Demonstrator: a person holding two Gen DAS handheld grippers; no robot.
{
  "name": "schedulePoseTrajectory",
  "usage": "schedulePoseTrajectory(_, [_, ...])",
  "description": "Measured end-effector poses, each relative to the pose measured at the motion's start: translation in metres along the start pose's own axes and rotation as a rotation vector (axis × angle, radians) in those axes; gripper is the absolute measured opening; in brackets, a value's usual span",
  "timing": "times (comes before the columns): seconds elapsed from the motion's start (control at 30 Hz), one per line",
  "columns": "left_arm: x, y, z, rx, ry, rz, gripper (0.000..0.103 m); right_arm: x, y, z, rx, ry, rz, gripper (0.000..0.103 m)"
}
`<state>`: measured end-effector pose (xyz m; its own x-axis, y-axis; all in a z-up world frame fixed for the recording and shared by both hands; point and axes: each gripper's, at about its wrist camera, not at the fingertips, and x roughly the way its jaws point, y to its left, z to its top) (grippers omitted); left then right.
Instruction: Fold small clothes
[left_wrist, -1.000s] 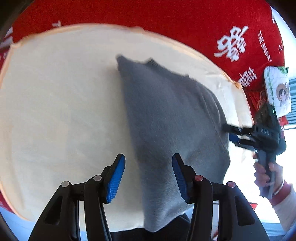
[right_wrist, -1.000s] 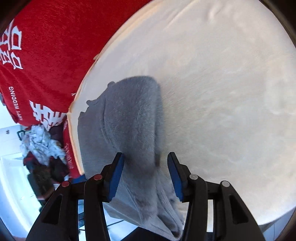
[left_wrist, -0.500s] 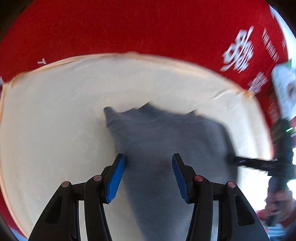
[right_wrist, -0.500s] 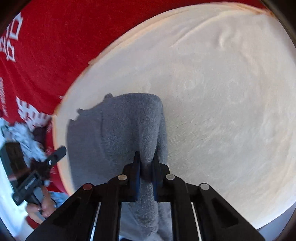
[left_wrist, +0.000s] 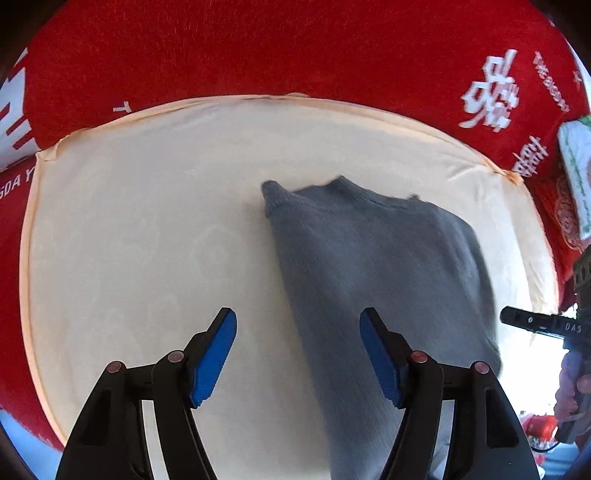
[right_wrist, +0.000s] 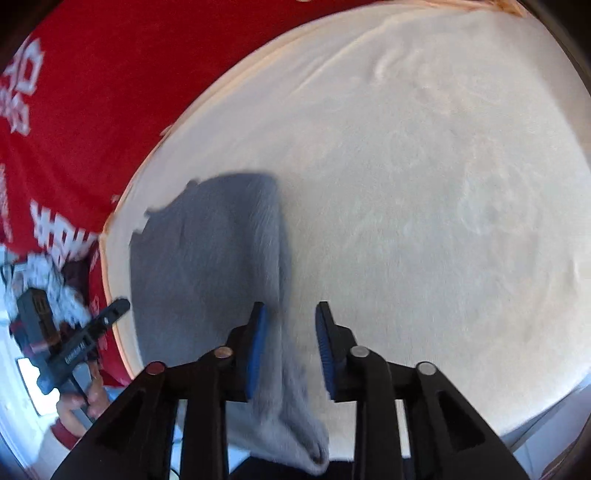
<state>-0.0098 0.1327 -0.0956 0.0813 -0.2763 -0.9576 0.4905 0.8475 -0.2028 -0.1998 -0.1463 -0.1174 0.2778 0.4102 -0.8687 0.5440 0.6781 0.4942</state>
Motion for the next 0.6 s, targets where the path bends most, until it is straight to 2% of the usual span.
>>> schedulePoseTrajectory(0.17, [-0.024, -0.025, -0.028, 0.021, 0.015, -0.077, 0.07, -0.017, 0.025, -0.039, -0.101, 0.009, 0.036, 0.016])
schedulePoseTrajectory(0.27, [-0.02, -0.048, -0.048, 0.052, 0.054, -0.105, 0.07, -0.013, 0.035, -0.053, -0.118, 0.031, 0.075, 0.015])
schedulePoseTrajectory(0.33, [-0.011, -0.057, -0.058, 0.07, 0.075, -0.093, 0.07, -0.002, 0.037, -0.058, -0.128, 0.045, 0.056, 0.015])
schedulePoseTrajectory(0.43, [0.011, -0.061, -0.072, 0.079, 0.081, -0.011, 0.07, 0.023, 0.027, -0.06, -0.14, 0.08, -0.032, 0.013])
schedulePoseTrajectory(0.47, [0.014, -0.059, -0.073, 0.073, 0.081, -0.004, 0.07, 0.029, 0.024, -0.06, -0.142, 0.09, -0.052, 0.01])
schedulePoseTrajectory(0.5, [0.016, -0.057, -0.075, 0.061, 0.081, -0.002, 0.07, 0.038, 0.018, -0.061, -0.14, 0.105, -0.067, 0.002])
schedulePoseTrajectory(0.6, [0.019, -0.049, -0.076, 0.032, 0.1, -0.009, 0.07, 0.046, 0.011, -0.061, -0.126, 0.104, -0.056, 0.0])
